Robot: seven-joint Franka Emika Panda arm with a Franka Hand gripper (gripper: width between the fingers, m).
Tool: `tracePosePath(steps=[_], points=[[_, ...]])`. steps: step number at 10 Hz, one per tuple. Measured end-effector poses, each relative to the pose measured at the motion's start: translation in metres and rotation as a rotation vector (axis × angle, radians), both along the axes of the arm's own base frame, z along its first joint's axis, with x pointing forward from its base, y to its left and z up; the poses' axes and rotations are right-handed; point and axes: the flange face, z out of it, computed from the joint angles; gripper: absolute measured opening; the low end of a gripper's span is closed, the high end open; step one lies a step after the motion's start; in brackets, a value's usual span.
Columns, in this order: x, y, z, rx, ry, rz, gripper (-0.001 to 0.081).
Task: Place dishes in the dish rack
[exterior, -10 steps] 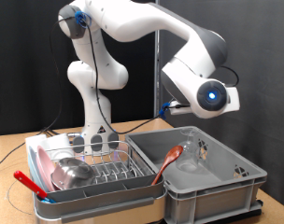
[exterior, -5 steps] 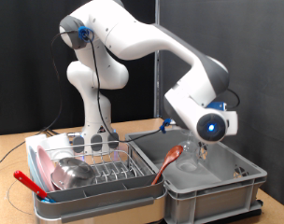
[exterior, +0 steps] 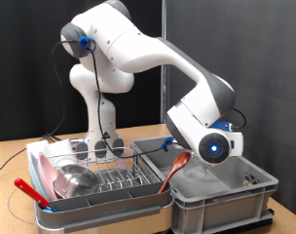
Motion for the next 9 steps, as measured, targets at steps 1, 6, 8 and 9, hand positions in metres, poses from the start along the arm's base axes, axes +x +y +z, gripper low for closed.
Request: tracePosePath(steps=[1, 6, 8, 9], points=[[-0.002, 0.0, -0.001, -0.001, 0.001, 0.01, 0.0803], [-0.02, 0.008, -0.018, -0.052, -0.004, 0.087, 0.0803], [-0.02, 0.012, -0.026, -0.058, 0.001, 0.081, 0.0803], [-0.02, 0.015, -0.029, -0.07, 0.002, 0.085, 0.0803]])
